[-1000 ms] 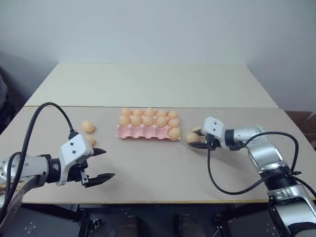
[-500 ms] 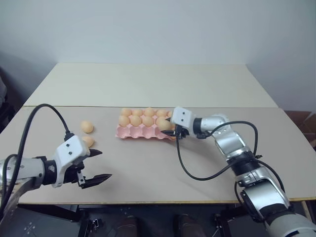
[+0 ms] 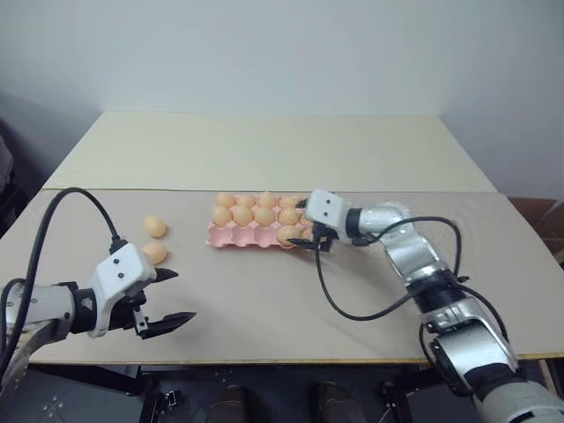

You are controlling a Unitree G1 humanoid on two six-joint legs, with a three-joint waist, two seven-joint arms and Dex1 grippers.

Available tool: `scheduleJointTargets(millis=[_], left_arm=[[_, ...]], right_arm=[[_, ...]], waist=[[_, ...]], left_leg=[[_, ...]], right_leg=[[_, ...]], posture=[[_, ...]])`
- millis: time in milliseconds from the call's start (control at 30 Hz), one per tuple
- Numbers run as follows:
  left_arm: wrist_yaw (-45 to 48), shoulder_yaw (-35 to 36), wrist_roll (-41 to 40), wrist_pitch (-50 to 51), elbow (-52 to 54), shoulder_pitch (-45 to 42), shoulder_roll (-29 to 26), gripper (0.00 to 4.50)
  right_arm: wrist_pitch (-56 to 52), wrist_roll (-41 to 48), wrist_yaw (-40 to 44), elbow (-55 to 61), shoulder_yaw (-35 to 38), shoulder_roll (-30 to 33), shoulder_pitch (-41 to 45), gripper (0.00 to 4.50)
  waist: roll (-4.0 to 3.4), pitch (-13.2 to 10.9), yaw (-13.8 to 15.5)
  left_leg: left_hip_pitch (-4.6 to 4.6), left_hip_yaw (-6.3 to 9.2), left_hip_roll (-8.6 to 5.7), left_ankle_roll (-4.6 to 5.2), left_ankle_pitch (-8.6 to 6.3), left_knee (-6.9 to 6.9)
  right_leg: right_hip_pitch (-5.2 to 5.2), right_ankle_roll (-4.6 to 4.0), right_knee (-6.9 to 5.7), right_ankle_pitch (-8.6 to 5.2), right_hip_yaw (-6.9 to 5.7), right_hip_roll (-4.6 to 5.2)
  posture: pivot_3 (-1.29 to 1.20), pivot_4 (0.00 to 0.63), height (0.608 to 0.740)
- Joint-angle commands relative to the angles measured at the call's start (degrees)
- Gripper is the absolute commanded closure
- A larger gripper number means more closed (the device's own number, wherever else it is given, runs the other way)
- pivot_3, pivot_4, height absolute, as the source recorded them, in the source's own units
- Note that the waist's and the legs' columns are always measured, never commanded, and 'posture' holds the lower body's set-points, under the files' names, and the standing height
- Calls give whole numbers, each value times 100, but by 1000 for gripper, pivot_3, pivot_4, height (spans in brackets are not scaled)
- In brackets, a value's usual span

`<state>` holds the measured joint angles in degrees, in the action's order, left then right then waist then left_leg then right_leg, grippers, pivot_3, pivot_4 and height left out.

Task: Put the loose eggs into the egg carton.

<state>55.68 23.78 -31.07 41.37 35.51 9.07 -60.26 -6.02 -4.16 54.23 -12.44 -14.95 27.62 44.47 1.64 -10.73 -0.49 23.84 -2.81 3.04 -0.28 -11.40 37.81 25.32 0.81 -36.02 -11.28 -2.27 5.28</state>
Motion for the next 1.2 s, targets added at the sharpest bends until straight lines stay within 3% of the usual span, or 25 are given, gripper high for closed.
scheduleJointTargets(millis=[33,300,533,900,1200], left_arm=[[-7,79,-16,-68,125,-93,-45,0],[33,-87,109,-246,-96,-242,-36,0],[89,-62,106,-284,-161,-284,-77,0],[120,-108,166,-267,-218,-434,-110,0],[94,-289,202,-264,-273,-604,-99,0]], right_arm=[[-385,609,413,1166,637,617,-476,12],[-1024,1528,1148,2267,2100,2405,-2268,12],[-1345,1834,1104,2570,2876,2997,-3211,12],[-1388,1802,826,2465,2696,2989,-3114,12],[-834,1193,532,640,1293,1844,-1226,12]], waist=[[0,0,3],[0,0,85],[1,0,52],[1,0,62],[6,1,-28]], left_leg=[[0,-1,0,0,0,0],[-7,-5,1,0,-1,-1],[-20,-10,4,-1,-1,0],[-12,-11,1,-1,-1,0],[-10,-10,1,0,0,0]], right_leg=[[0,0,0,0,0,0],[-4,-30,1,-18,2,0],[-7,-32,0,-18,8,-1],[-4,-31,4,-18,9,2],[-2,-31,2,-17,10,-1]], posture=[[0,150,740],[0,150,740],[0,150,740],[0,150,740],[0,150,740]])
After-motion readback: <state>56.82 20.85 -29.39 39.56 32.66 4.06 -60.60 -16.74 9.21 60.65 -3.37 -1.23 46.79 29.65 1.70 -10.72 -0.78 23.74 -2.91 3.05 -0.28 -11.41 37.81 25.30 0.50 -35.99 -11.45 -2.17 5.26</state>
